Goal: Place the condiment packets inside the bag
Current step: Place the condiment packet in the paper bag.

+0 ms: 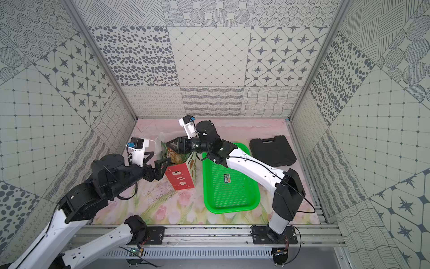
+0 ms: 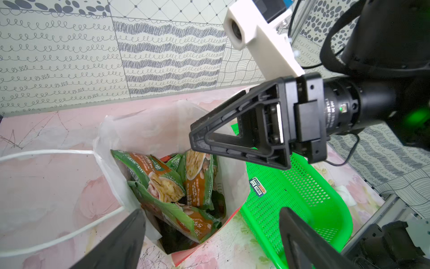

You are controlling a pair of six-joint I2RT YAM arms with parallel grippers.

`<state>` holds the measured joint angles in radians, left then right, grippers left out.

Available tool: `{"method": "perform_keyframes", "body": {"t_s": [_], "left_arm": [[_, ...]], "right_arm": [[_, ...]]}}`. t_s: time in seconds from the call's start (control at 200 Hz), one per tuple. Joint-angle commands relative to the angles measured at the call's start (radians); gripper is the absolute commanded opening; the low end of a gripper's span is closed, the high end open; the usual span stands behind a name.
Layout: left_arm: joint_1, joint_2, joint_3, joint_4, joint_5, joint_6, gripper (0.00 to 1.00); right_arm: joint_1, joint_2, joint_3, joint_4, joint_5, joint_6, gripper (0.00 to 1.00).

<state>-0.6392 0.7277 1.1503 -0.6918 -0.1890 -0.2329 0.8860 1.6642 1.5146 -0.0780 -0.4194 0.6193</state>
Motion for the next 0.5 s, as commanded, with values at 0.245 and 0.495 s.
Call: {"method": "perform_keyframes", "body": {"t_s": [0.245,0.495], "left_arm": [[0.011,-0.01,0.016,0.043,0.003,0.007,0.93],[0.01,-0.08,0.068,-0.017,-0.068,-0.099,0.94]], "right_arm": [[0.003,-0.215,-0.084,-0.003,0.097,-0.091,0.73],[0.003,-0.414,-0.221,-0.055,0.247,-0.169,0.97]]}}
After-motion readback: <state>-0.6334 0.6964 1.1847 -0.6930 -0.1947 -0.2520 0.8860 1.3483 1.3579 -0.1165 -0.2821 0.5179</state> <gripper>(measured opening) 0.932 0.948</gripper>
